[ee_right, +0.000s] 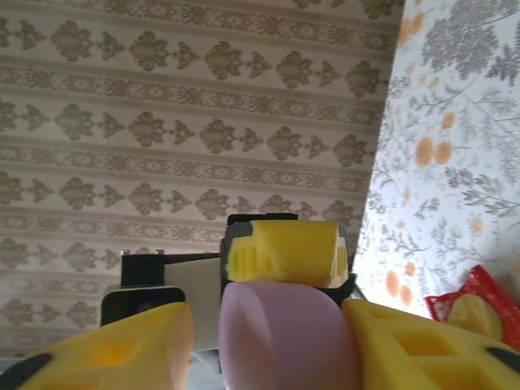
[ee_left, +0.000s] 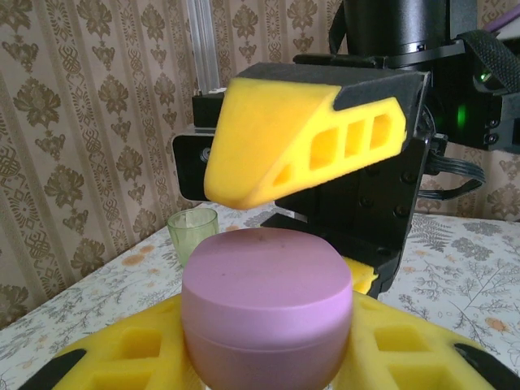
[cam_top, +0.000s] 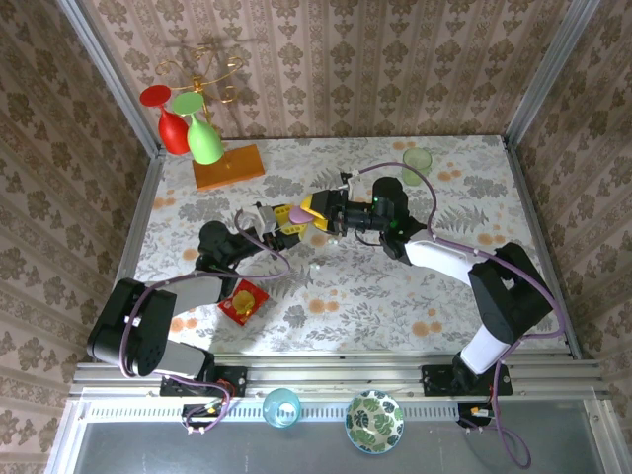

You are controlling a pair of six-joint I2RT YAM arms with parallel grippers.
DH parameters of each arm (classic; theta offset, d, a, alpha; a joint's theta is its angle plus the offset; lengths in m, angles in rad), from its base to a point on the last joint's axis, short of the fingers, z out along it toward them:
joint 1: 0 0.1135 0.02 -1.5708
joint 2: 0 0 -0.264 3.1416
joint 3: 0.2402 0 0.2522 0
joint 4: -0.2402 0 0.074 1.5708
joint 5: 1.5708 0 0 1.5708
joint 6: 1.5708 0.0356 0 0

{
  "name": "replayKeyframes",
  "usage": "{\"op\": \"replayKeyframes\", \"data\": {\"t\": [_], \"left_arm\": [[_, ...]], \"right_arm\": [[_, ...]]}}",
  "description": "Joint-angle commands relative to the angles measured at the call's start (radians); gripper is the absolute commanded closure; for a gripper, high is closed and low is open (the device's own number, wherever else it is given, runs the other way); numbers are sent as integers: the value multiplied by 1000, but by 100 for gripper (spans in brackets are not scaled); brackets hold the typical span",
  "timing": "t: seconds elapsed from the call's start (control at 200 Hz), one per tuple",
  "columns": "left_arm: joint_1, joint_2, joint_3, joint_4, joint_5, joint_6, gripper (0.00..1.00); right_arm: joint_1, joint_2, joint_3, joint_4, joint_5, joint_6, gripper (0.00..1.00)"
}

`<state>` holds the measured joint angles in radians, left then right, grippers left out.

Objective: Insert wireless bluetooth earbuds into charging case

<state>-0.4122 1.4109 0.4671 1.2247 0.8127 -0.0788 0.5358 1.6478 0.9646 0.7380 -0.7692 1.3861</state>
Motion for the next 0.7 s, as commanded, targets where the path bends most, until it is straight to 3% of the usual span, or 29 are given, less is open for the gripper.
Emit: {"op": "replayKeyframes", "data": {"t": [0.0, 0.29, 0.56, 0.695], "left_arm": [[-6, -27, 21, 25, -17, -9, 83], [-6, -1, 21, -4, -43, 25, 80], [-7, -3, 3, -39, -57, 57, 20], [-9, -31, -17, -162, -86, 141, 6]], "right_arm": [[3, 9, -9, 146, -54, 93, 57], [0, -25, -13, 57, -38, 32, 80], [-47, -28, -28, -43, 36, -69, 81], [-107, -39, -69, -192, 137, -192, 81]]}}
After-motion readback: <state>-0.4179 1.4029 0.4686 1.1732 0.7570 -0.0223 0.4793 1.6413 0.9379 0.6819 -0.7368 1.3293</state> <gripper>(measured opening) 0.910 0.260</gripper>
